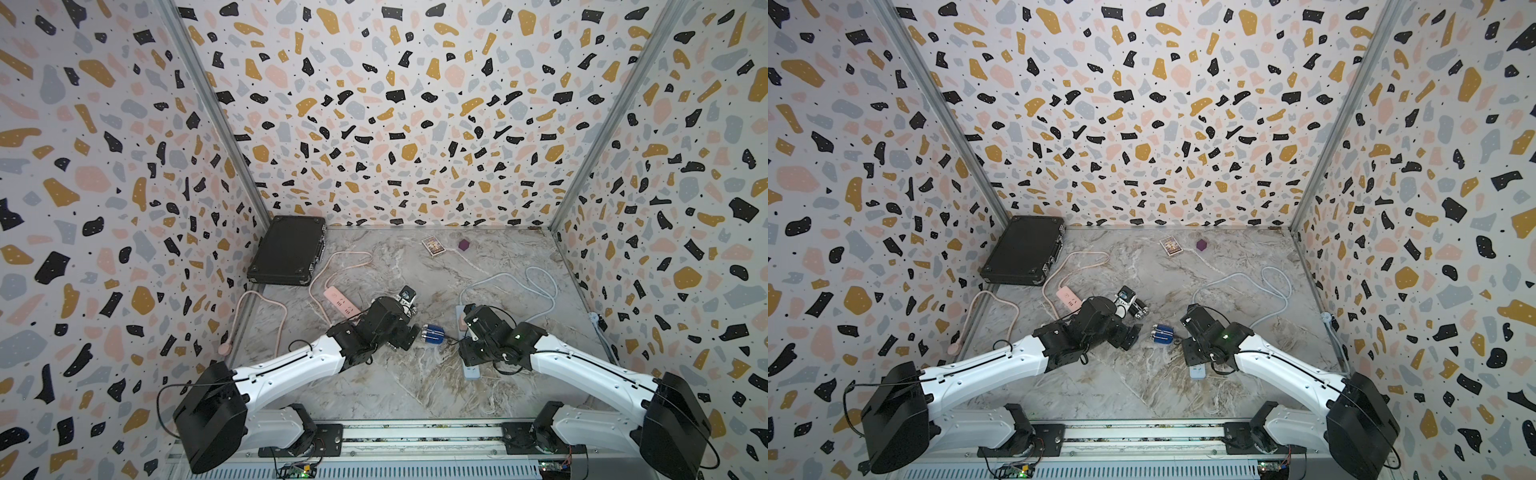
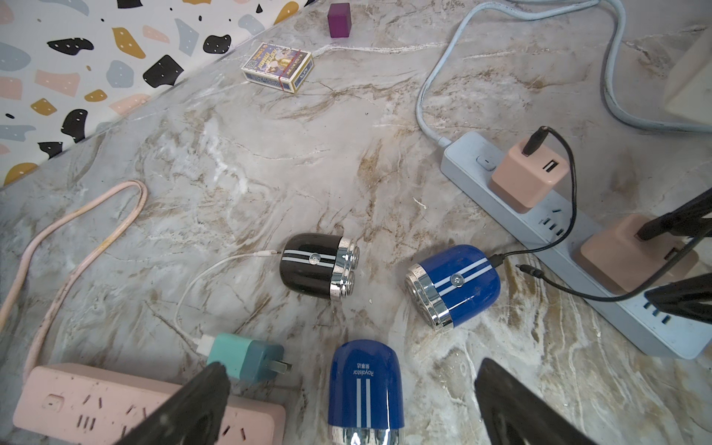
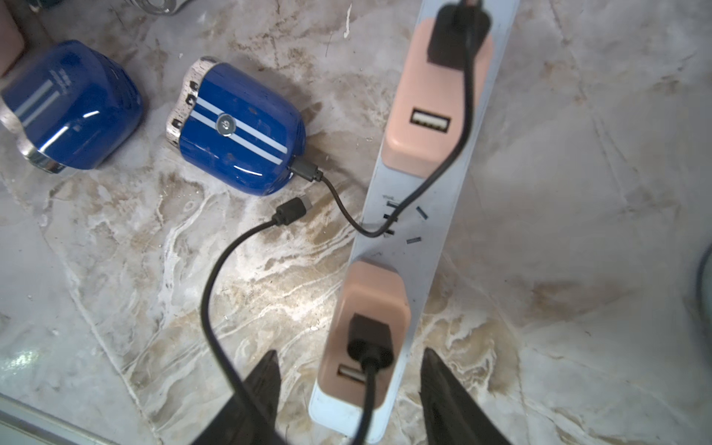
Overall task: Unplug the electric shaver
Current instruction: Remove the plug from the socket.
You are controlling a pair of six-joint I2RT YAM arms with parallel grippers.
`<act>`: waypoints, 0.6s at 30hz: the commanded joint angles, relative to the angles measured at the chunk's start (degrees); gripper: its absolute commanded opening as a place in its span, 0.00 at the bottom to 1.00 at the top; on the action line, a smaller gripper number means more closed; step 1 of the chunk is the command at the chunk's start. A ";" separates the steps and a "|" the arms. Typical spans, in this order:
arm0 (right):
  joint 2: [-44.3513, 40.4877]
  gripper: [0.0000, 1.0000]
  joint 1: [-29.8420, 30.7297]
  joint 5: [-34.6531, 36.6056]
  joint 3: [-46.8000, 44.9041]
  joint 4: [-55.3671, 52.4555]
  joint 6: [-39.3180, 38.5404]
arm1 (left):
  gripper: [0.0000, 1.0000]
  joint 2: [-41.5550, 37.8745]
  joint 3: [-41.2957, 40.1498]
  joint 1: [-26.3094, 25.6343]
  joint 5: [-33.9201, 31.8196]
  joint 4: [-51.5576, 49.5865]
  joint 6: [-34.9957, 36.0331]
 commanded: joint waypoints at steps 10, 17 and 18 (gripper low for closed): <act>1.67 0.38 0.36 3.87 3.54 -3.55 -0.55 | 1.00 -3.93 -2.42 0.28 -1.35 -0.54 0.16; 2.60 0.43 0.36 3.55 2.69 -4.47 -0.45 | 0.99 -3.76 -1.91 0.26 -1.27 -0.64 0.25; 2.89 0.47 0.36 3.44 2.51 -4.15 -0.24 | 1.00 -3.77 -1.93 0.32 -1.21 -0.64 0.25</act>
